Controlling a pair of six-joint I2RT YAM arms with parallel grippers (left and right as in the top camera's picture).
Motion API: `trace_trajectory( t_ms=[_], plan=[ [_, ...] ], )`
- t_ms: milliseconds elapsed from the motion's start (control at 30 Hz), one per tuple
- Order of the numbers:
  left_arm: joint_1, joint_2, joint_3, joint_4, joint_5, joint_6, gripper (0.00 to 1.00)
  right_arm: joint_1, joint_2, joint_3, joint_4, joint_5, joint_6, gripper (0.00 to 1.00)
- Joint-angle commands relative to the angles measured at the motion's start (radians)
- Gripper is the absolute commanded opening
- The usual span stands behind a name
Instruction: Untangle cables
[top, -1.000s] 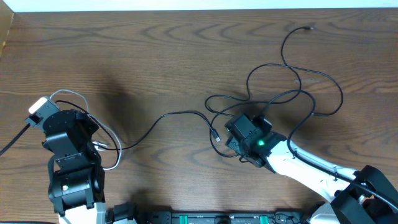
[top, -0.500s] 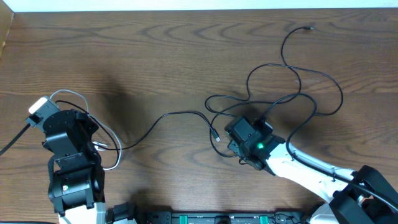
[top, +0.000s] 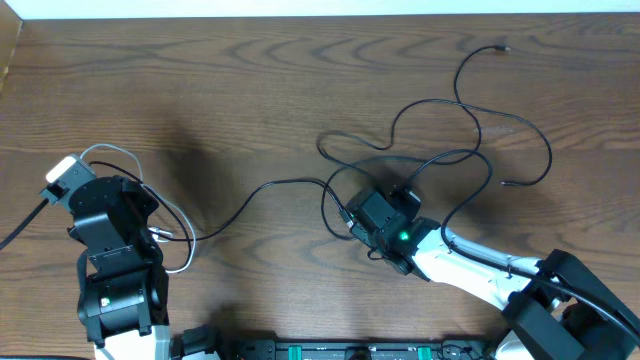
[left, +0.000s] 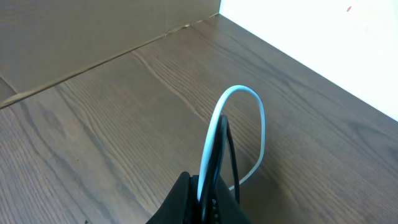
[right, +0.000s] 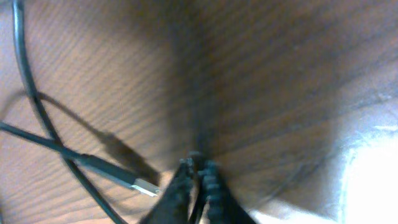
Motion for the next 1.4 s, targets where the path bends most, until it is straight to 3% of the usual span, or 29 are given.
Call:
trace_trajectory(
  t_ms=[0,333,733,1100,1367],
  plan=[
    [0.004,-0.005,0.014,0.0,-0.002,0.009,0.08,0.003,0.038,-0.022,-0.016,-0.014,0.01,0.01],
    [0.004,-0.005,0.014,0.0,-0.002,0.009,0.08,-0.004,-0.018,-0.022,-0.074,0.01,-0.011,0.01],
    [0.004,-0.005,0.014,0.0,0.023,0.009,0.07,-0.092,-0.377,-0.022,-0.407,0.475,-0.239,0.01],
    [0.004,-0.004,0.014,0.0,0.132,0.009,0.07,-0.2,-0.711,-0.008,-0.36,0.665,-0.56,0.02],
    [0.004,-0.003,0.014,-0.011,0.163,0.009,0.07,-0.316,-0.9,0.041,-0.317,0.806,-0.689,0.01]
  ],
)
